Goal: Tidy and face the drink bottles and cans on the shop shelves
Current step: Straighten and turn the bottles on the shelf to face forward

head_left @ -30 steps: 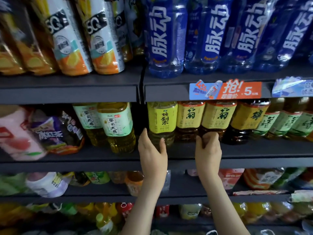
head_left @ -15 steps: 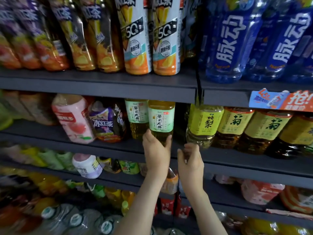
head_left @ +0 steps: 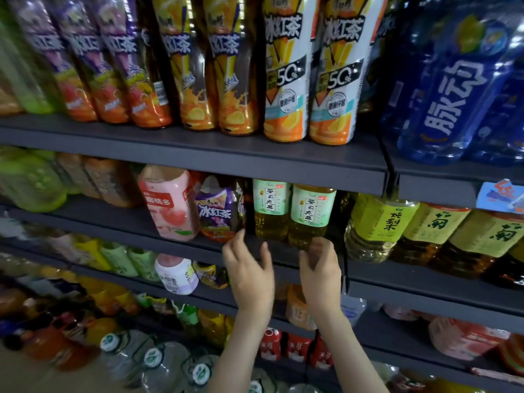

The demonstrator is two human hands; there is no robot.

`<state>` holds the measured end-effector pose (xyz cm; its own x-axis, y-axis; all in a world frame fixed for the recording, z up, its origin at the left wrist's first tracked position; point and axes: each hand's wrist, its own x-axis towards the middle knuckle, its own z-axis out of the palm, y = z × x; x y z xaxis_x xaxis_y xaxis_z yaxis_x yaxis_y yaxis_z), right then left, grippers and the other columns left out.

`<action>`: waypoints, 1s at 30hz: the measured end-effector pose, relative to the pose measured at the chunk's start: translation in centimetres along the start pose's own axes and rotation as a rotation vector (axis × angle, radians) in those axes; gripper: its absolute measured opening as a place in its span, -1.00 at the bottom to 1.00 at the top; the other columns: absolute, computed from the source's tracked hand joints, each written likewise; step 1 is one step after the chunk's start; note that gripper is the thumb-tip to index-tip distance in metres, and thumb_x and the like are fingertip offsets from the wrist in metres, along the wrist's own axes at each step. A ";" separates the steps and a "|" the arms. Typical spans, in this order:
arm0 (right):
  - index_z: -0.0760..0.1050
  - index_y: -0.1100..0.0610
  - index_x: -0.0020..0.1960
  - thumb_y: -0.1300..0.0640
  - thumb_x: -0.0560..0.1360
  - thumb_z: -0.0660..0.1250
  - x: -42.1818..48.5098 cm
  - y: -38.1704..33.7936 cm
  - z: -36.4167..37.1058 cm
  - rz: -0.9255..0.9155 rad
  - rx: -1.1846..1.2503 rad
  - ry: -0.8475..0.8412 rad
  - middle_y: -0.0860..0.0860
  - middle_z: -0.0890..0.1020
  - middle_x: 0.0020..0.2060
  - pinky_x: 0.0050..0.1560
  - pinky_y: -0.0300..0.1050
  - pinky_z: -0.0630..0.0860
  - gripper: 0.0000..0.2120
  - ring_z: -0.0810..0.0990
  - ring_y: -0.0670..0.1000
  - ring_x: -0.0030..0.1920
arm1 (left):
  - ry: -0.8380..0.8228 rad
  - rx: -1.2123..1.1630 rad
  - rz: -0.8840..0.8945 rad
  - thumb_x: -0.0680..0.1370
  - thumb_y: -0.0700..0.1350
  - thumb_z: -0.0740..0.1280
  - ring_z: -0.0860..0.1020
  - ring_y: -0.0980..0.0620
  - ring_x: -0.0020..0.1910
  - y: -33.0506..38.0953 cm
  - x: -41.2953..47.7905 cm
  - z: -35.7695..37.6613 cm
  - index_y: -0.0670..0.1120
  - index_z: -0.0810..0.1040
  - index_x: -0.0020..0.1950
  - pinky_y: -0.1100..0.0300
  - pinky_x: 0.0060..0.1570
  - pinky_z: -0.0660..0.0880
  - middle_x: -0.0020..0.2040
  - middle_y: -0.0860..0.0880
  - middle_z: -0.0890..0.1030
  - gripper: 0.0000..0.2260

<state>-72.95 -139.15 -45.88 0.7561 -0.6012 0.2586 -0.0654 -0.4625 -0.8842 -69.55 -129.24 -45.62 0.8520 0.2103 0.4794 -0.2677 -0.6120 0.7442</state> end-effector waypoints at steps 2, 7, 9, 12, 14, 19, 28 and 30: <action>0.39 0.18 0.20 0.22 0.51 0.34 -1.1 -1.2 1.8 0.000 0.002 -0.015 0.07 0.53 0.07 -0.13 -0.48 0.36 -0.72 0.53 -0.01 0.05 | 0.086 -0.014 -0.087 0.47 -0.11 0.41 0.41 -0.21 0.18 -2.7 1.5 -1.9 -0.23 0.33 0.36 0.00 0.06 0.47 0.22 -0.24 0.36 -0.48; 0.31 0.23 0.32 0.22 0.49 0.37 -2.5 -4.8 8.7 -0.003 0.023 -0.018 0.07 0.46 0.16 -0.04 -0.65 0.25 -0.55 0.44 -0.04 0.16 | 0.125 -0.012 -0.133 0.42 0.07 0.41 0.27 -0.28 0.30 -8.9 7.5 -5.3 -0.22 0.12 0.46 -0.19 0.25 0.36 0.35 -0.29 0.21 -0.23; 0.25 0.23 0.37 0.19 0.49 0.38 -2.7 -6.4 11.7 -0.001 0.051 0.032 0.02 0.40 0.20 0.11 -0.51 0.28 -0.47 0.40 -0.04 0.23 | 0.057 -0.038 -0.122 0.41 0.14 0.39 0.23 -0.26 0.36 -10.6 10.0 -6.5 -0.20 0.07 0.49 -0.21 0.26 0.35 0.41 -0.26 0.16 -0.18; 0.15 0.27 0.44 0.16 0.45 0.42 -2.8 -8.2 15.9 0.023 0.060 0.144 0.09 0.33 0.31 0.31 -0.20 0.29 -0.32 0.31 0.06 0.36 | -0.106 -0.027 -0.087 0.41 0.12 0.42 0.20 -0.20 0.42 -13.0 12.9 -7.7 -0.16 0.03 0.51 -0.17 0.21 0.38 0.46 -0.21 0.16 -0.14; 0.08 0.27 0.47 0.14 0.40 0.48 -2.8 -9.2 18.2 0.068 0.075 0.231 0.16 0.28 0.37 0.39 -0.10 0.22 -0.18 0.23 0.11 0.41 | -0.199 -0.067 -0.037 0.40 0.09 0.45 0.23 -0.16 0.42 -14.0 14.4 -8.0 -0.16 0.04 0.51 -0.15 0.26 0.39 0.44 -0.19 0.23 -0.14; 0.00 0.26 0.50 0.05 0.28 0.57 -1.6 -9.9 22.3 0.072 -0.012 0.428 0.20 0.23 0.41 0.41 0.08 0.21 0.02 0.18 0.17 0.40 | -0.238 -0.201 -0.028 0.34 0.10 0.50 0.37 -0.10 0.32 -14.6 16.4 -7.3 -0.18 0.09 0.48 0.00 0.22 0.46 0.33 -0.16 0.35 -0.10; -0.12 0.26 0.52 -0.02 0.33 0.53 0.4 -8.8 23.0 0.077 -0.124 0.448 0.21 0.15 0.46 0.43 0.06 0.23 0.06 0.13 0.16 0.46 | -0.226 -0.206 -0.006 0.36 0.11 0.49 0.41 -0.14 0.29 -14.7 16.2 -6.7 -0.25 0.10 0.47 -0.01 0.10 0.54 0.33 -0.20 0.33 -0.11; -0.18 0.23 0.53 -0.03 0.36 0.50 0.9 -9.0 22.7 0.096 -0.107 0.415 0.18 0.08 0.50 0.46 0.00 0.17 0.07 0.06 0.12 0.50 | -0.235 -0.201 -0.007 0.37 0.11 0.48 0.40 -0.13 0.30 -14.6 16.1 -6.7 -0.24 0.08 0.48 0.01 0.11 0.53 0.35 -0.19 0.32 -0.11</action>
<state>-56.89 -120.71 -46.57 0.4190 -0.8457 0.3305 -0.2066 -0.4432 -0.8723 -54.98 -111.78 -45.66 0.9286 0.0178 0.3706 -0.3249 -0.4434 0.8354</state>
